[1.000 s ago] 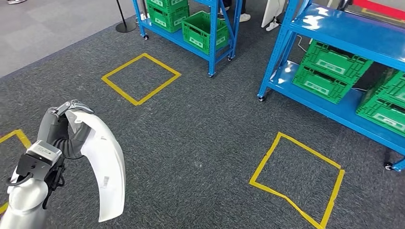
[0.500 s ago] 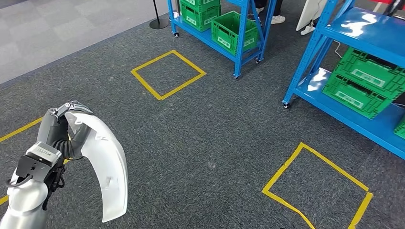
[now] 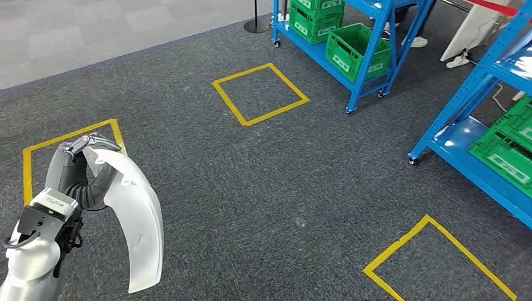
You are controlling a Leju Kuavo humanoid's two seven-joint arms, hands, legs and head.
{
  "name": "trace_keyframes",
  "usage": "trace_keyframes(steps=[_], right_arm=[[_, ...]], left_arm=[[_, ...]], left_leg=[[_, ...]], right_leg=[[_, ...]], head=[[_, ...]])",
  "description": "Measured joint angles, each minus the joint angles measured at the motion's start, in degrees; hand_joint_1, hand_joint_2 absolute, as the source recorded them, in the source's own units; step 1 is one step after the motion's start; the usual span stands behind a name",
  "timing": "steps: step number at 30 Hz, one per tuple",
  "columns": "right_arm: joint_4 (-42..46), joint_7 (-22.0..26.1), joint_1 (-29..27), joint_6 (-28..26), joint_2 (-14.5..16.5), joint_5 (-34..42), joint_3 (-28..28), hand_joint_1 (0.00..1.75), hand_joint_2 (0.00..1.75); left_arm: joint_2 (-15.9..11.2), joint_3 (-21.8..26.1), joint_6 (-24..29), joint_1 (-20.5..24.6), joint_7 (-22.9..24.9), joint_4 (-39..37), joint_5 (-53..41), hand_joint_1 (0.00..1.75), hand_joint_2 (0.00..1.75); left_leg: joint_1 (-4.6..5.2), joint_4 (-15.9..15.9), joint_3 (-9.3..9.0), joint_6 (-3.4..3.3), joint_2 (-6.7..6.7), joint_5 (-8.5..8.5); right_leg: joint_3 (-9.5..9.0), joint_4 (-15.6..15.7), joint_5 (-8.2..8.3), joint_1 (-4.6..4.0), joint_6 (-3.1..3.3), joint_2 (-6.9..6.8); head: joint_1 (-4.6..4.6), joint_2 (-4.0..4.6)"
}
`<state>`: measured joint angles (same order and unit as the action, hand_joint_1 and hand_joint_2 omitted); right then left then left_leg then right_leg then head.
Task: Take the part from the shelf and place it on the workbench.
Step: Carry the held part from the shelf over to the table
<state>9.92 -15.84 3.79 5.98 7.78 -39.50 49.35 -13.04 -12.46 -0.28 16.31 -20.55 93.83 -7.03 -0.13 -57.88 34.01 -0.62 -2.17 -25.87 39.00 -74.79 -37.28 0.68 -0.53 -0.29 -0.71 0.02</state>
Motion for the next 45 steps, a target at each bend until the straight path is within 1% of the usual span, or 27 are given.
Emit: trace_keyframes(steps=[1,2,3,5,7,9,11,13,15,16,17,18,20,22,24,26,28,30,31,32,35,37,39,40,42,44,45], right_arm=[[0.0,-0.05,-0.03,-0.01,-0.02,-0.02,0.0,0.0,0.0],[0.0,-0.11,-0.01,-0.02,-0.02,-0.02,0.0,0.0,0.0],[0.0,-0.12,0.03,-0.02,-0.02,-0.02,0.0,0.0,0.0],[-0.01,-0.07,0.14,-0.02,-0.01,-0.03,0.0,0.0,0.0],[-0.01,0.19,0.24,-0.01,-0.01,-0.07,0.0,0.0,0.0],[0.0,0.27,0.3,0.04,0.01,-0.11,0.0,0.0,0.0],[0.0,0.11,0.3,0.11,0.02,-0.19,0.0,0.0,0.0],[0.0,0.09,0.21,0.14,-0.01,-0.31,0.0,0.0,0.0],[0.0,0.09,0.11,0.15,-0.04,-0.4,0.0,0.0,0.0],[0.0,0.08,0.11,0.18,-0.04,-0.43,0.0,0.0,0.0],[0.0,0.08,0.13,0.23,-0.04,-0.45,0.0,0.0,0.0],[0.0,0.08,0.17,0.29,-0.04,-0.45,0.0,0.0,0.0],[0.0,0.09,0.21,0.44,-0.03,-0.46,0.0,0.0,0.0],[0.0,0.17,0.22,0.51,-0.03,-0.46,0.0,0.0,0.0],[0.01,0.21,0.29,0.51,0.0,-0.46,0.0,0.0,0.0],[0.02,-0.07,0.39,0.55,0.03,-0.46,0.0,0.0,0.0],[0.02,-0.28,0.33,0.6,0.04,-0.46,0.0,0.0,0.0],[0.02,-0.3,0.09,0.62,0.02,-0.44,0.0,0.0,0.0],[0.02,-0.32,0.01,0.61,-0.01,-0.41,0.0,0.0,0.0],[0.02,-0.33,-0.03,0.59,-0.02,-0.39,0.0,0.0,0.0],[0.02,-0.28,0.02,0.51,0.01,-0.32,0.0,0.0,0.0],[0.01,-0.1,0.11,0.4,0.05,-0.22,0.0,0.0,0.0],[0.0,0.06,0.22,0.2,0.09,-0.16,0.0,0.0,0.0],[0.01,0.07,0.28,0.09,0.11,-0.15,0.0,0.0,0.0],[0.01,0.08,0.24,-0.02,0.17,-0.13,0.01,0.0,0.0],[0.0,0.08,-0.01,-0.1,0.18,-0.11,0.02,0.0,0.0],[0.0,0.08,-0.13,-0.14,0.18,-0.11,0.02,0.0,0.0]], left_arm=[[0.04,0.0,-0.11,0.06,0.13,-0.01,-0.08,1.75,1.75],[0.07,0.0,-0.24,0.2,0.28,-0.02,-0.14,1.75,1.75],[0.08,0.0,-0.36,0.42,0.39,-0.02,-0.18,1.75,1.75],[0.13,0.0,-0.5,0.93,0.51,-0.01,-0.19,1.75,1.75],[0.19,0.0,-0.59,1.25,0.52,0.0,-0.21,1.75,1.75],[0.18,0.02,-0.64,1.32,0.55,0.0,-0.23,1.75,1.75],[0.09,0.06,-0.63,1.5,0.56,-0.05,-0.23,1.75,1.75],[0.07,0.09,-0.63,1.75,0.56,-0.18,-0.24,1.75,1.75],[0.12,0.09,-0.63,1.77,0.58,-0.46,-0.27,1.75,1.75],[0.14,0.09,-0.63,1.74,0.59,-0.62,-0.3,1.75,1.75],[0.14,0.09,-0.63,1.73,0.59,-0.75,-0.33,1.75,1.75],[0.14,0.09,-0.62,1.74,0.57,-0.83,-0.37,1.75,1.75],[0.15,0.09,-0.59,1.76,0.52,-0.87,-0.55,1.75,1.75],[0.14,0.09,-0.54,1.76,0.48,-0.87,-0.73,1.75,1.75],[0.03,0.12,-0.48,1.71,0.47,-0.84,-0.79,1.75,1.75],[-0.03,0.17,-0.42,1.76,0.41,-0.76,-0.83,1.75,1.75],[0.06,0.19,-0.35,1.79,0.31,-0.8,-0.88,1.75,1.75],[0.17,0.18,-0.22,1.46,0.15,-0.99,-0.93,1.75,1.75],[0.24,0.17,-0.15,1.24,0.07,-1.12,-0.95,1.75,1.75],[0.28,0.17,-0.08,1.08,-0.02,-1.25,-0.95,1.75,1.75],[0.32,0.2,0.15,0.98,-0.36,-1.51,-0.95,1.75,1.75],[0.33,0.28,0.28,0.98,-0.64,-1.54,-0.99,1.75,1.75],[0.34,0.45,0.44,0.65,-0.8,-1.54,-1.11,1.75,1.75],[0.34,0.6,0.55,0.29,-0.9,-1.52,-1.2,1.75,1.75],[0.29,0.89,0.73,-0.47,-1.2,-1.5,-1.43,1.75,1.75],[0.28,0.99,0.78,-1.23,-1.61,-1.5,-1.53,1.75,1.75],[0.28,1.04,0.79,-1.75,-1.78,-1.5,-1.55,1.75,1.75]], left_leg=[[-0.03,-0.13,0.04,0.03,-0.82,-0.02],[-0.1,-0.31,0.06,0.13,-1.64,-0.06],[-0.19,-0.56,0.09,0.31,-2.43,-0.15],[-0.24,-1.2,0.38,0.99,-3.83,-0.43],[-0.25,-1.34,0.78,1.91,-5.04,-0.4],[-0.38,-1.02,1.15,2.73,-5.79,-0.1],[-0.25,-2.64,2.13,3.19,-3.24,-1.18],[-0.11,-8.76,4.94,3.47,0.48,-4.67],[-0.22,-15.83,8.23,3.64,1.57,-7.65],[-0.23,-17.04,8.68,3.6,1.68,-7.69],[-0.2,-15.9,7.93,3.47,1.85,-6.66],[-0.11,-12.55,5.99,3.24,2.33,-4.88],[0.38,-4.52,1.45,2.48,4.85,-1.97],[0.95,-0.98,-0.44,1.76,6.13,-1.16],[1.06,-0.63,-0.47,1.19,4.74,-0.85],[0.68,0.06,-0.77,0.59,3.42,-0.39],[0.33,0.45,-0.93,0.17,2.17,-0.1],[0.23,0.33,-0.79,0.05,0.69,-0.08],[0.17,0.2,-0.73,0.07,-0.11,-0.1],[0.07,0.01,-0.68,0.16,-0.94,-0.16],[-0.29,-0.92,-0.39,1.02,-3.21,-0.63],[-0.3,-1.27,0.03,1.9,-4.41,-0.79],[-0.37,-0.95,0.42,2.69,-5.43,-0.55],[-0.38,-1.02,0.57,2.97,-5.14,-0.6],[-0.26,-3.68,1.88,3.35,-2.48,-2.41],[-0.17,-10.68,5.14,3.55,0.69,-6.22],[-0.19,-14.34,6.85,3.6,1.31,-7.77]], right_leg=[[0.52,-0.45,0.66,0.04,-0.01,0.12],[-0.06,1.33,2.36,0.13,-0.02,0.31],[-1.64,4.99,4.65,0.31,-0.06,0.86],[-4.66,11.82,7.52,0.61,-0.18,3.27],[-5.55,14.03,7.88,0.53,0.26,4.24],[-5.64,14.34,8.21,0.37,1.29,2.8],[-5.87,14.85,8.51,0.34,2.21,1.49],[-5.97,15.08,8.5,0.12,2.81,0.07],[-5.97,15.08,8.35,-0.18,3.09,-1.52],[-6.01,15.08,8.29,-0.3,3.16,-2.3],[-6.1,15.08,8.2,-0.4,3.19,-3.07],[-6.26,15.08,8.08,-0.48,3.18,-3.79],[-6.67,15.04,7.74,-0.67,2.92,-5.06],[-6.94,15.01,7.49,-0.76,2.4,-6.14],[-7.22,15.15,7.32,-0.7,1.79,-7.12],[-6.99,13.86,6.28,-0.49,1.17,-5.04],[-4.38,8.26,3.4,-0.24,0.71,-1.29],[-0.42,1.15,0.91,-0.13,0.45,-0.02],[0.68,-0.37,1.03,-0.07,0.35,0.07],[0.77,0.24,2.25,0.01,0.26,0.15],[-3.57,10.51,7.71,0.55,-0.13,2.24],[-5.06,13.96,8.59,0.64,0.11,3.38],[-5.04,14.07,8.71,0.51,0.99,2.35],[-5.11,14.25,8.84,0.5,1.45,1.79],[-5.23,14.64,9.05,0.51,2.3,0.6],[-5.24,14.74,9.0,0.22,2.8,-0.69],[-5.24,14.73,8.93,0.07,2.93,-1.4]], head=[[0.02,0.0],[0.03,0.0],[0.04,0.0],[0.07,0.0],[0.1,0.0],[0.11,0.0],[-0.06,0.0],[-0.29,0.0],[-0.34,0.0],[-0.35,0.0],[-0.35,0.0],[-0.35,0.0],[-0.32,0.0],[-0.31,0.0],[-0.31,0.0],[-0.25,0.0],[-0.11,0.0],[-0.02,0.0],[-0.01,0.0],[-0.01,0.0],[0.06,0.0],[0.11,0.0],[0.13,0.0],[0.12,0.0],[-0.16,0.0],[-0.44,0.0],[-0.45,0.0]])
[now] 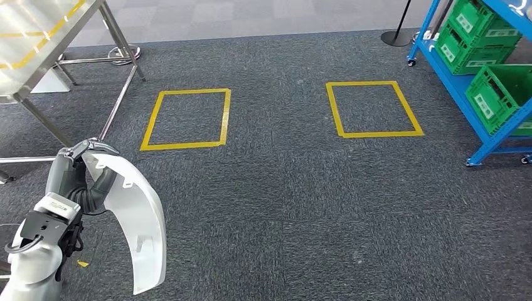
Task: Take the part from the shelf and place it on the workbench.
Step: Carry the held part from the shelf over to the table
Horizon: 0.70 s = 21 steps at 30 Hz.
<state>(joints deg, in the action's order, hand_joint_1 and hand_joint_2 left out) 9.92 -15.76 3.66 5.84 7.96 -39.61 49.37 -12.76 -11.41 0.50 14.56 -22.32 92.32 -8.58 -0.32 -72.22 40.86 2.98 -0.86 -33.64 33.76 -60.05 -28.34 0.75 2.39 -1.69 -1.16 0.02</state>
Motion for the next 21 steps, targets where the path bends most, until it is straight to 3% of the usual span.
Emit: trace_keyframes(steps=[1,2,3,5,7,8,10,11,13,14,16,17,18,20,21], right_arm=[[0.0,0.0,-0.08,-0.02,0.0,-0.03,0.01,0.0,0.0],[0.0,0.01,-0.11,-0.03,0.0,-0.06,0.01,0.0,0.0],[0.0,0.01,-0.11,-0.03,0.01,-0.1,0.01,0.0,0.0],[0.0,0.01,-0.08,-0.03,0.04,-0.16,0.01,0.0,0.0],[0.0,0.04,-0.05,-0.03,0.06,-0.18,0.01,0.0,0.0],[0.0,0.06,0.0,-0.03,0.07,-0.19,0.01,0.0,0.0],[0.01,0.02,0.17,-0.01,0.14,-0.29,0.02,0.0,0.0],[0.02,-0.04,0.26,0.04,0.18,-0.38,0.01,0.0,0.0],[0.03,-0.14,0.3,0.12,0.25,-0.56,0.01,0.0,0.0],[0.03,-0.16,0.22,0.14,0.26,-0.66,0.0,0.0,0.0],[0.03,-0.19,-0.01,0.13,0.25,-0.79,0.0,0.0,0.0],[0.04,-0.2,-0.08,0.13,0.24,-0.83,0.0,0.0,0.0],[0.04,-0.21,-0.08,0.13,0.24,-0.85,0.0,0.0,0.0],[0.04,-0.19,-0.03,0.13,0.23,-0.85,0.0,0.0,0.0],[0.03,-0.17,0.01,0.13,0.25,-0.85,0.0,0.0,0.0]], left_arm=[[-0.01,0.1,0.01,-0.61,-0.1,0.01,-0.01,1.75,1.75],[-0.03,0.24,0.03,-1.15,-0.14,0.02,-0.01,1.75,1.75],[-0.05,0.42,0.07,-1.54,-0.15,0.04,-0.01,1.75,1.75],[-0.16,0.72,0.18,-1.85,-0.2,0.24,-0.01,1.75,1.75],[-0.31,0.87,0.28,-1.92,-0.27,0.51,-0.02,1.75,1.75],[-0.38,0.93,0.32,-1.99,-0.3,0.6,-0.02,1.75,1.75],[-0.56,1.19,0.34,-2.31,-0.29,0.89,-0.04,1.75,1.75],[-0.63,1.35,0.38,-2.5,-0.34,1.12,-0.07,1.75,1.75],[-0.69,1.6,0.43,-2.8,-0.35,1.68,-0.14,1.75,1.75],[-0.67,1.66,0.46,-3.06,-0.36,1.92,-0.17,1.75,1.75],[-0.57,1.73,0.46,-3.92,-0.23,2.32,-0.28,1.75,1.75],[-0.52,1.77,0.46,-4.37,-0.14,2.52,-0.39,1.75,1.75],[-0.45,1.84,0.46,-4.67,-0.05,2.7,-0.54,1.75,1.75],[-0.33,2.03,0.45,-4.86,0.07,3.03,-0.83,1.75,1.75],[-0.28,2.1,0.45,-4.86,0.12,3.18,-0.93,1.75,1.75]], left_leg=[[-0.01,-2.24,1.01,-0.03,0.25,-0.59],[0.01,-2.38,0.96,-0.12,0.38,-0.1],[0.05,-0.24,-0.25,-0.28,0.68,1.34],[0.38,7.73,-4.61,-0.87,2.87,4.83],[0.85,12.79,-7.33,-1.52,4.63,6.44],[1.06,13.24,-7.46,-1.78,4.6,6.46],[0.95,13.63,-7.46,-2.29,3.15,6.79],[0.73,13.94,-7.64,-2.59,2.48,6.98],[0.23,14.42,-8.05,-3.13,1.21,7.41],[0.19,14.46,-8.02,-3.27,0.49,7.48],[0.17,14.35,-7.87,-3.33,-1.1,7.51],[0.13,14.24,-7.83,-3.28,-1.99,7.48],[0.06,14.08,-7.81,-3.19,-2.84,7.42],[-0.14,13.63,-7.74,-2.76,-4.42,7.17],[-0.17,13.38,-7.6,-2.4,-5.16,7.01]], right_leg=[[-0.02,0.0,-0.08,-0.12,0.1,-0.72],[-0.09,-0.01,-0.18,-0.21,0.15,-1.43],[-0.21,-0.01,-0.28,-0.28,0.16,-2.12],[-0.67,-0.04,-0.61,-0.49,-0.04,-3.5],[-1.11,-0.05,-0.95,-0.63,-0.56,-4.67],[-1.3,-0.02,-1.06,-0.64,-0.86,-5.24],[-1.67,0.11,-1.29,-0.51,-1.49,-6.1],[-1.63,-0.37,-1.78,-0.42,-1.83,-5.24],[0.06,-4.44,-4.25,-0.23,-2.39,-1.72],[1.84,-8.19,-6.02,-0.15,-2.55,0.09],[5.37,-14.67,-8.01,-0.1,-2.7,1.27],[6.08,-15.4,-7.44,-0.07,-2.73,1.4],[5.6,-13.68,-5.76,-0.01,-2.73,1.57],[2.34,-6.04,-1.66,0.32,-2.76,3.1],[0.95,-2.91,-0.53,0.4,-2.68,3.96]], head=[[-0.01,0.0],[0.0,0.0],[0.0,0.0],[0.03,0.0],[0.04,0.0],[0.05,0.0],[0.04,0.0],[0.09,0.0],[0.28,0.0],[0.41,0.0],[0.47,0.0],[0.5,0.0],[0.51,0.0],[0.52,0.0],[0.53,0.0]])
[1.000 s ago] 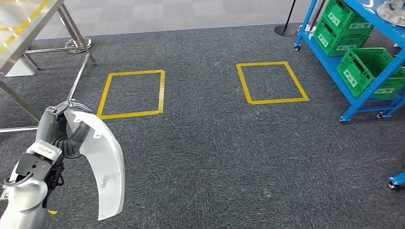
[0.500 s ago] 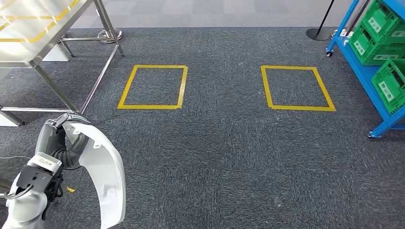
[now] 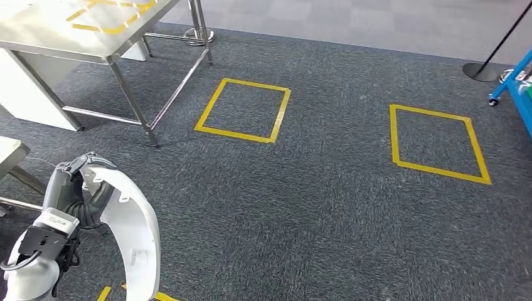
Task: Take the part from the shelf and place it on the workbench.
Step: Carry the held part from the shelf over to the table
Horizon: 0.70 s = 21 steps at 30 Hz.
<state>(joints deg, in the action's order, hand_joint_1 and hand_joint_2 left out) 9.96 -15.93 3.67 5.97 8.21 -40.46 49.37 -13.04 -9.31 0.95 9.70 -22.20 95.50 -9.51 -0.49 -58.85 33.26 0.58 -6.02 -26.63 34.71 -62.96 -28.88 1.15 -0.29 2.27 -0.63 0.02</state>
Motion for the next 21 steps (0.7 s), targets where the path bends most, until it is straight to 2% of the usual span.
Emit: trace_keyframes(steps=[1,2,4,5,6,8,9,10,11,12,13,15,16,17,19,20,21], right_arm=[[-0.01,0.0,0.05,0.0,0.01,0.0,0.0,0.0,0.0],[-0.01,0.01,0.12,0.0,0.02,0.0,0.0,0.0,0.0],[0.0,-0.02,0.27,0.01,0.05,0.0,0.01,0.0,0.0],[0.01,-0.02,0.33,0.01,0.05,0.0,0.01,0.0,0.0],[0.01,-0.02,0.35,0.02,0.06,0.0,0.01,0.0,0.0],[0.01,-0.01,0.24,0.02,0.05,0.0,0.02,0.0,0.0],[0.01,-0.01,0.14,0.02,0.05,0.0,0.02,0.0,0.0],[0.01,-0.02,0.06,0.02,0.05,0.0,0.02,0.0,0.0],[0.01,-0.02,0.01,0.02,0.05,0.0,0.02,0.0,0.0],[0.01,-0.02,0.02,0.02,0.06,0.0,0.02,0.0,0.0],[0.01,-0.01,0.05,0.02,0.07,0.0,0.01,0.0,0.0],[0.01,-0.01,0.13,0.02,0.08,0.0,0.02,0.0,0.0],[0.01,-0.01,0.17,0.02,0.08,0.0,0.01,0.0,0.0],[0.01,-0.01,0.22,0.03,0.08,-0.01,0.02,0.0,0.0],[0.01,-0.01,0.35,0.07,0.08,-0.13,0.02,0.0,0.0],[0.02,-0.02,0.4,0.11,0.07,-0.27,0.02,0.0,0.0],[0.02,-0.02,0.44,0.17,0.07,-0.43,0.01,0.0,0.0]], left_arm=[[0.05,0.05,-0.01,-0.01,0.04,0.19,-0.09,1.75,1.75],[0.09,0.07,-0.02,-0.02,0.09,0.34,-0.15,1.75,1.75],[0.12,0.19,-0.03,-0.18,0.2,0.65,-0.25,1.75,1.75],[0.11,0.3,-0.03,-0.26,0.23,0.76,-0.26,1.75,1.75],[0.1,0.4,-0.03,-0.3,0.28,0.86,-0.28,1.75,1.75],[0.15,0.52,-0.03,-0.31,0.38,0.94,-0.29,1.75,1.75],[0.19,0.52,-0.03,-0.36,0.43,0.93,-0.3,1.75,1.75],[0.23,0.52,-0.03,-0.46,0.47,0.92,-0.3,1.75,1.75],[0.25,0.52,-0.03,-0.56,0.49,0.91,-0.3,1.75,1.75],[0.26,0.52,-0.03,-0.6,0.52,0.92,-0.3,1.75,1.75],[0.26,0.52,-0.03,-0.62,0.55,0.93,-0.31,1.75,1.75],[0.27,0.54,-0.03,-0.56,0.6,1.0,-0.35,1.75,1.75],[0.29,0.55,-0.04,-0.5,0.62,1.05,-0.4,1.75,1.75],[0.31,0.57,-0.05,-0.44,0.65,1.09,-0.48,1.75,1.75],[0.32,0.74,-0.09,-0.45,0.73,1.22,-0.66,1.75,1.75],[0.31,0.86,-0.11,-0.49,0.75,1.33,-0.73,1.75,1.75],[0.29,0.97,-0.12,-0.41,0.76,1.45,-0.77,1.75,1.75]], left_leg=[[0.0,-0.14,0.17,0.42,-0.63,-0.08],[-0.01,-0.12,0.33,0.83,-1.16,-0.06],[-0.08,0.14,0.67,1.59,-1.85,0.12],[-0.03,-0.19,0.9,1.86,-0.98,-0.13],[0.06,-1.47,1.57,2.1,0.57,-1.0],[0.2,-7.43,4.29,2.41,4.27,-4.43],[0.16,-11.42,6.19,2.52,5.15,-6.32],[0.13,-14.57,7.69,2.56,5.49,-7.46],[0.13,-16.04,8.35,2.52,5.62,-7.57],[0.14,-15.15,7.81,2.42,5.74,-6.56],[0.2,-12.08,6.14,2.23,6.05,-4.71],[0.6,-4.08,1.84,1.51,8.22,-1.37],[0.88,-1.43,0.45,1.08,9.11,-0.56],[1.13,-0.17,-0.13,0.68,9.62,-0.36],[1.25,0.14,-0.04,0.05,8.47,-0.25],[1.08,0.43,-0.12,-0.23,7.79,-0.03],[0.84,0.72,-0.25,-0.56,7.12,0.21]], right_leg=[[-0.84,1.9,0.43,0.0,0.16,0.59],[-1.02,2.36,0.22,-0.1,0.44,0.73],[-1.23,2.63,0.37,-0.28,1.29,-0.48],[-1.38,2.83,0.52,-0.25,1.74,-1.06],[-1.51,3.03,0.65,-0.21,2.15,-1.68],[-1.52,3.22,0.7,-0.31,2.7,-2.93],[-1.48,3.21,0.64,-0.43,2.87,-3.63],[-1.47,3.21,0.57,-0.53,2.96,-4.36],[-1.49,3.2,0.49,-0.62,3.03,-5.11],[-1.57,3.19,0.4,-0.69,3.05,-5.81],[-1.73,3.19,0.28,-0.75,3.03,-6.5],[-2.18,3.15,-0.07,-0.95,2.74,-7.78],[-2.35,3.13,-0.21,-1.05,2.5,-8.35],[-2.46,3.13,-0.31,-1.14,2.23,-8.9],[-2.72,3.28,-0.41,-1.23,1.64,-10.04],[-2.79,3.1,-0.64,-1.16,1.26,-9.56],[-2.48,2.2,-1.29,-1.06,0.88,-8.18]], head=[[0.01,0.0],[0.03,0.0],[0.06,0.0],[0.02,0.0],[-0.1,0.0],[-0.35,0.0],[-0.43,0.0],[-0.43,0.0],[-0.44,0.0],[-0.43,0.0],[-0.43,-0.01],[-0.42,-0.01],[-0.42,-0.01],[-0.4,0.0],[-0.38,0.0],[-0.34,0.0],[-0.27,0.0]])
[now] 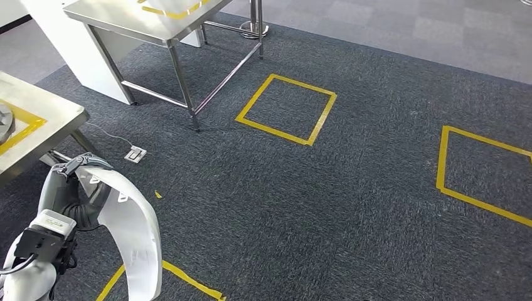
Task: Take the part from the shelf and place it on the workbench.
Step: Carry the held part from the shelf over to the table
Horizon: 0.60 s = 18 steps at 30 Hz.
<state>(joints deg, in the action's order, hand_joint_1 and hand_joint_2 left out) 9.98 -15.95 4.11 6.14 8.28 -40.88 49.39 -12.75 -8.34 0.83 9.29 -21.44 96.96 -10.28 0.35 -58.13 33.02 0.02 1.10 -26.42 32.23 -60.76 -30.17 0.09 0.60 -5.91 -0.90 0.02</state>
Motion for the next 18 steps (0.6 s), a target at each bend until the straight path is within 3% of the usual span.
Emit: trace_keyframes(steps=[2,3,5,6,7,9,11,13,14,15,16,18], right_arm=[[0.01,0.01,-0.06,0.22,-0.04,-0.33,-0.01,0.0,0.0],[0.01,0.02,-0.16,0.37,-0.13,-0.45,-0.01,0.0,0.0],[0.01,0.0,-0.35,0.66,-0.34,-0.69,-0.01,0.0,0.0],[0.01,-0.01,-0.4,0.75,-0.44,-0.79,-0.01,0.0,0.0],[0.01,-0.01,-0.41,0.78,-0.5,-0.91,-0.01,0.0,0.0],[0.01,0.0,-0.42,0.73,-0.56,-1.13,-0.01,0.0,0.0],[0.01,0.18,-0.38,0.71,-0.56,-1.27,-0.01,0.0,0.0],[0.01,0.33,-0.26,0.79,-0.56,-1.32,-0.02,0.0,0.0],[0.01,0.29,-0.19,0.84,-0.55,-1.31,-0.02,0.0,0.0],[0.01,0.25,-0.15,0.86,-0.54,-1.31,-0.03,0.0,0.0],[0.01,0.25,-0.15,0.87,-0.54,-1.3,-0.03,0.0,0.0],[0.01,0.33,-0.3,0.88,-0.56,-1.3,-0.03,0.0,0.0]], left_arm=[[-0.01,0.11,-0.01,0.31,0.01,0.16,0.04,1.75,1.75],[0.0,0.12,-0.02,0.4,0.03,0.17,0.13,1.75,1.75],[0.04,0.2,-0.02,0.05,0.02,0.24,0.39,1.75,1.75],[0.05,0.32,-0.01,-0.27,0.02,0.34,0.51,1.75,1.75],[0.06,0.49,0.03,-0.62,0.0,0.53,0.6,1.75,1.75],[0.05,0.86,0.11,-1.1,-0.12,1.01,0.69,1.75,1.75],[0.05,1.15,0.16,-1.24,-0.22,1.43,0.72,1.75,1.75],[-0.04,1.6,0.17,-1.3,-0.24,1.71,0.75,1.75,1.75],[-0.14,1.84,0.17,-1.36,-0.24,1.84,0.78,1.75,1.75],[-0.26,2.08,0.18,-1.35,-0.25,1.97,0.8,1.75,1.75],[-0.36,2.24,0.19,-1.29,-0.26,2.07,0.82,1.75,1.75],[-0.44,2.38,0.2,-1.24,-0.27,2.18,0.85,1.75,1.75]], left_leg=[[-0.43,0.38,-0.16,-0.46,-1.29,0.38],[-0.5,0.35,-0.06,-0.58,-2.0,0.45],[-0.53,0.22,0.06,-0.6,-3.55,0.46],[-0.57,0.1,0.09,-0.55,-4.34,0.44],[-0.63,-0.06,0.09,-0.43,-5.14,0.38],[-0.74,-0.56,0.27,0.07,-6.66,0.14],[-0.75,-0.86,0.67,0.85,-7.94,0.02],[-0.84,-0.57,1.04,1.72,-9.06,0.21],[-0.87,-0.59,1.16,2.06,-9.02,0.21],[-0.8,-1.23,1.55,2.36,-8.04,-0.28],[-0.71,-3.02,2.41,2.59,-6.42,-1.45],[-0.63,-9.99,5.65,2.94,-2.78,-5.3]], right_leg=[[2.51,-5.3,-2.79,0.32,-0.62,3.93],[4.58,-9.3,-4.52,0.39,-0.77,5.1],[7.86,-15.01,-5.92,0.45,-0.92,5.62],[8.01,-14.68,-4.86,0.48,-0.91,5.69],[6.99,-12.0,-2.85,0.56,-0.89,5.95],[3.4,-3.97,0.96,0.78,-0.88,7.8],[1.51,0.23,2.05,0.84,-0.58,9.04],[1.35,0.59,2.01,0.7,0.18,8.16],[1.2,0.77,2.15,0.7,0.61,7.52],[1.04,0.99,2.3,0.76,1.05,6.91],[0.91,1.2,2.42,0.83,1.42,6.24],[0.91,1.32,2.39,0.68,1.88,4.9]], head=[[0.14,0.0],[0.18,0.0],[0.21,0.0],[0.22,0.0],[0.24,0.0],[0.25,0.0],[0.24,0.0],[0.24,-0.01],[0.24,-0.01],[0.13,-0.01],[0.01,-0.01],[-0.22,-0.01]])
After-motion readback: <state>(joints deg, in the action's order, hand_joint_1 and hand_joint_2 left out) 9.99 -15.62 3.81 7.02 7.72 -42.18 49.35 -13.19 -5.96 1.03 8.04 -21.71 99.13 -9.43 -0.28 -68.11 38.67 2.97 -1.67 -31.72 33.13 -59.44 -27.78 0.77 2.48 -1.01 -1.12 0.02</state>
